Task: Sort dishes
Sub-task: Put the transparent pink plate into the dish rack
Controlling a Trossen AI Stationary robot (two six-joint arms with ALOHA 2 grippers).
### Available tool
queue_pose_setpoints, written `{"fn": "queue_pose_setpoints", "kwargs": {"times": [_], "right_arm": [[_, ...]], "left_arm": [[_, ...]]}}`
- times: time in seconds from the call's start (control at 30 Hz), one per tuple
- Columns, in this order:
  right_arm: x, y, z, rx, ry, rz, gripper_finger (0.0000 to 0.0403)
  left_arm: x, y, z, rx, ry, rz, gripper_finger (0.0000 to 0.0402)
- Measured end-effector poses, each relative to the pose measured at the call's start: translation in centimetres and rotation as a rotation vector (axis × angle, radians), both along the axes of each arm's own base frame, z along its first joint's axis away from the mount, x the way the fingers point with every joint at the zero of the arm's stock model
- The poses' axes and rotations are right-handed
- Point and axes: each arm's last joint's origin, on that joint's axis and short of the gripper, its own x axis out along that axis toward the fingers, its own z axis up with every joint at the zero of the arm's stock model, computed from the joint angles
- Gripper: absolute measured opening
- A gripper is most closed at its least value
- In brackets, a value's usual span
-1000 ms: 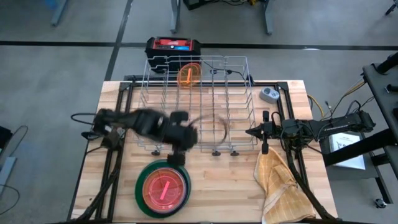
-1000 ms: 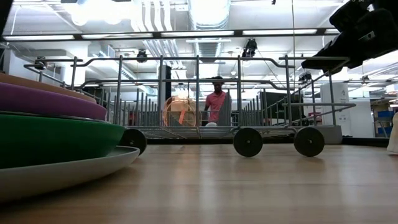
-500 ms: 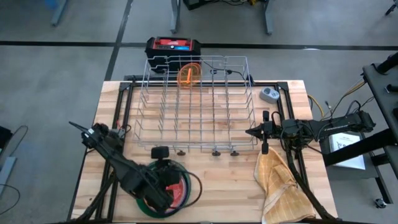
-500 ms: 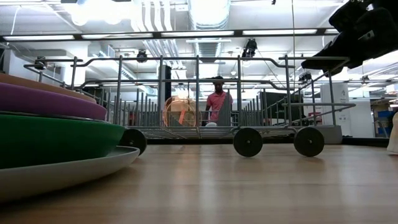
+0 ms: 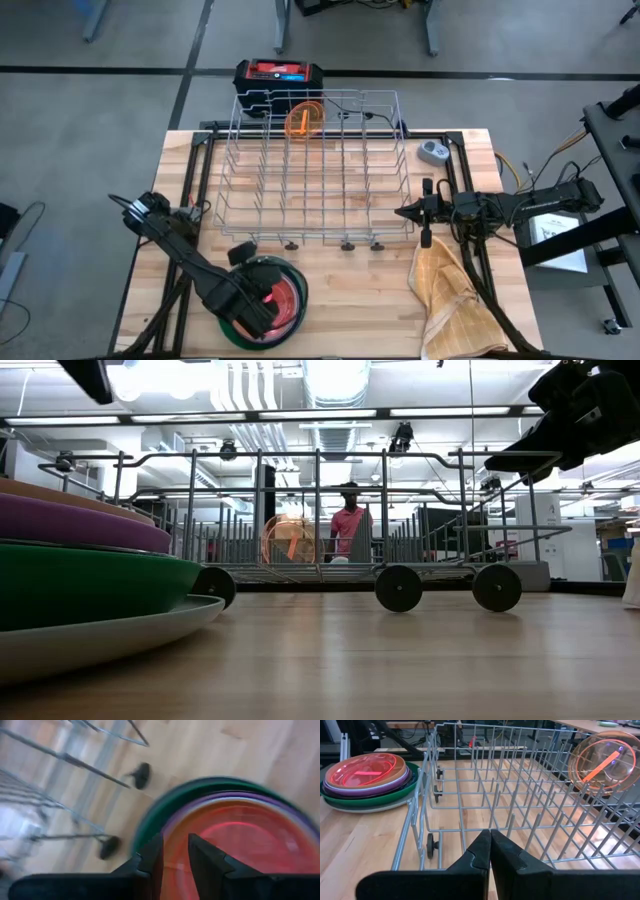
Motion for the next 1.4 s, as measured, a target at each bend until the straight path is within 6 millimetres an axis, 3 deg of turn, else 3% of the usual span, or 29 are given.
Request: {"fn": "queue_pose_setpoints", "kwargs": {"times": [0.13,0.33,0.63,0.83,1.4], "right_arm": [[0.0,0.0,0.0,0.003,0.001,0.000,0.0002],[0.0,0.0,0.0,0.004,0.001,0.002,0.0002],[0.0,0.0,0.0,0.008,0.003,0.001,0.0002],[0.0,0.0,0.0,0.019,0.002,-0.003,0.0002],[0.0,0.0,0.0,0.017,0.003,-0.002,0.0003]], "left_arm": [[-0.9,0.0,-0.4,-0.079,0.029,0.100,0.0077],[-2.7,-1.1,-2.3,-0.013,0.121,-0.062,0.0077],[-4.9,-2.5,-3.0,-0.006,0.111,-0.057,0.0077],[-5.3,-2.8,-3.0,-0.049,0.067,0.062,0.0077],[-5.7,-2.4,-4.7,-0.028,0.044,0.142,0.0085]]}}
